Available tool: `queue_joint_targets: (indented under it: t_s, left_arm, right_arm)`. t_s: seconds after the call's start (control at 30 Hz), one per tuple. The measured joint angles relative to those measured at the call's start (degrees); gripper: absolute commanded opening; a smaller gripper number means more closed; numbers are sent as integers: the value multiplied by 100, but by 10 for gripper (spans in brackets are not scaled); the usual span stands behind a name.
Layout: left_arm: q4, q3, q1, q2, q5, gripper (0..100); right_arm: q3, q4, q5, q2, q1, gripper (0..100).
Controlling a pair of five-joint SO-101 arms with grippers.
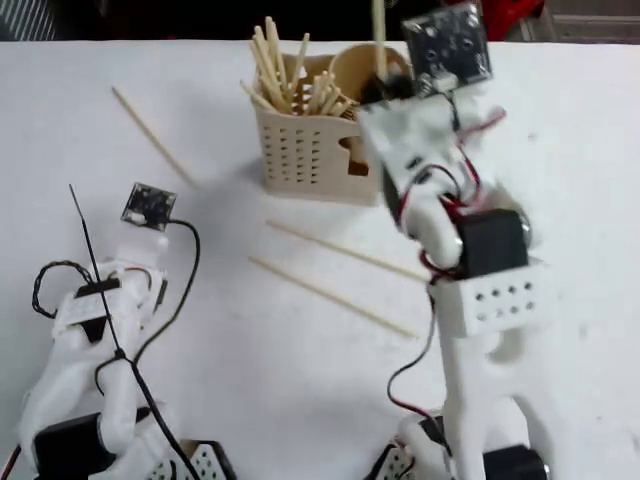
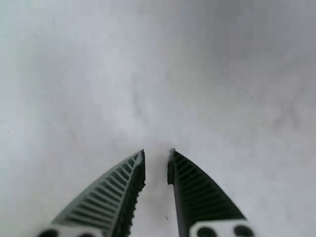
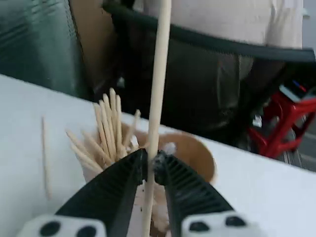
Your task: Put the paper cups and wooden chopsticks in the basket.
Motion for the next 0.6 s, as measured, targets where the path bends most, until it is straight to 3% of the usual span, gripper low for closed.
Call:
queue_joint_targets:
  t_s: [0.33, 0.6]
  left_arm:
    - [0, 0, 0, 0, 0, 98]
    - [0, 0, 0, 0, 0, 98]
  right_arm:
    - [-774, -3191, -62, 1600, -686, 21]
    - [-941, -3560, -70, 2453, -774, 22]
